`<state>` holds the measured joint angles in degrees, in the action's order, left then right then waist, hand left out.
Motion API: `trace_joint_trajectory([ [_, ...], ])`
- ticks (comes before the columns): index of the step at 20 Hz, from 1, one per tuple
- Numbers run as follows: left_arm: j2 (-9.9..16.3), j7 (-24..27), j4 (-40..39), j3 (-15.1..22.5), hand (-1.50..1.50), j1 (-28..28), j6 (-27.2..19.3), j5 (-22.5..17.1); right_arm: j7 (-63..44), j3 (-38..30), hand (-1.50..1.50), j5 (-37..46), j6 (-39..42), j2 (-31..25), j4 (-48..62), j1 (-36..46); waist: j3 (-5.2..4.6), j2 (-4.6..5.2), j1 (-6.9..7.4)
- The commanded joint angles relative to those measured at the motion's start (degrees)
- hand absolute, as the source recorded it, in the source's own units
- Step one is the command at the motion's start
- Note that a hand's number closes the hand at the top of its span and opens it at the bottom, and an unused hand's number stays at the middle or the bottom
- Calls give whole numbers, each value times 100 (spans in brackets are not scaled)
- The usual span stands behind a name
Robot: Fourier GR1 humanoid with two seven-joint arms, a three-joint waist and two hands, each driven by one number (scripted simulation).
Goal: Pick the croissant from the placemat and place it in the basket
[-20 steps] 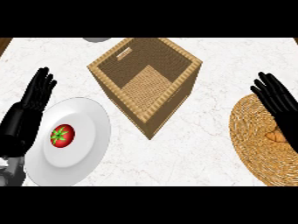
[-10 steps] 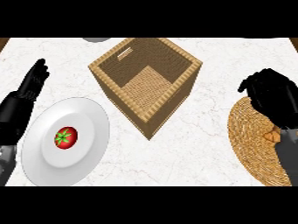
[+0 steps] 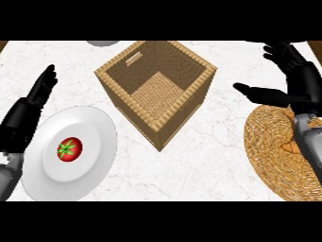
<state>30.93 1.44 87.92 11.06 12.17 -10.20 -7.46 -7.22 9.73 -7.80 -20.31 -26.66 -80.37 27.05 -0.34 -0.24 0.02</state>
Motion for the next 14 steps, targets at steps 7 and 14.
trace_joint_trajectory([
  [7, 11, 67, -128, -95, 0, 137, 32, 30, -2414, 1129, -150, 1016, 2858, -2827, 258, 963, -30, 7, 17],
  [14, -118, 26, -239, -93, 0, 256, 141, 0, -3245, 1055, -150, -370, 5581, -3318, 403, 1847, 18, 29, 56],
])
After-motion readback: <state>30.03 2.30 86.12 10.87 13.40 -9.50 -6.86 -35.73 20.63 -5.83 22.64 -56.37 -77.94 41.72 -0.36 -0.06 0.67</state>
